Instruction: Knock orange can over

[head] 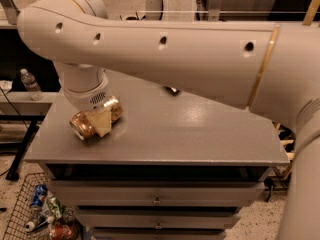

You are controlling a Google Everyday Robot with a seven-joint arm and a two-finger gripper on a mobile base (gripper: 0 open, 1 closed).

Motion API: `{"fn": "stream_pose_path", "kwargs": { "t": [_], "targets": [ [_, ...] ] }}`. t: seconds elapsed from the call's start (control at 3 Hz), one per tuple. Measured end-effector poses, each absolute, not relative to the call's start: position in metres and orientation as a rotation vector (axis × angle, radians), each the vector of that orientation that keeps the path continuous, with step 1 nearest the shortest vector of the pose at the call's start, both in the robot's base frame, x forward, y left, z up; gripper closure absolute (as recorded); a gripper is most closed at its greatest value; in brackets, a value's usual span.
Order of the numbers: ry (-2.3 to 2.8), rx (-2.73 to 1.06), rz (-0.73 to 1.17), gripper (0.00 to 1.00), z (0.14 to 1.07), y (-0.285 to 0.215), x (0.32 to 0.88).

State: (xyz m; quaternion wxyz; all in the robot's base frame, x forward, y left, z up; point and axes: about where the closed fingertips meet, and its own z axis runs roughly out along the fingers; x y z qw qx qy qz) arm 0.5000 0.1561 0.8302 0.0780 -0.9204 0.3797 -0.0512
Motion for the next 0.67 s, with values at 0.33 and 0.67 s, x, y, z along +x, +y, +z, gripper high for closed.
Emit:
{"fn": "stream_pose_path", "kwargs": {
  "t": [0.33, 0.67],
  "targets": [
    [1.137, -2.756, -0.155, 0.35, 0.8304, 0.1554, 0.4997],
    [1.138, -2.755, -0.157, 0.12, 0.8307, 0.1547, 0.4994]
  ]
}}
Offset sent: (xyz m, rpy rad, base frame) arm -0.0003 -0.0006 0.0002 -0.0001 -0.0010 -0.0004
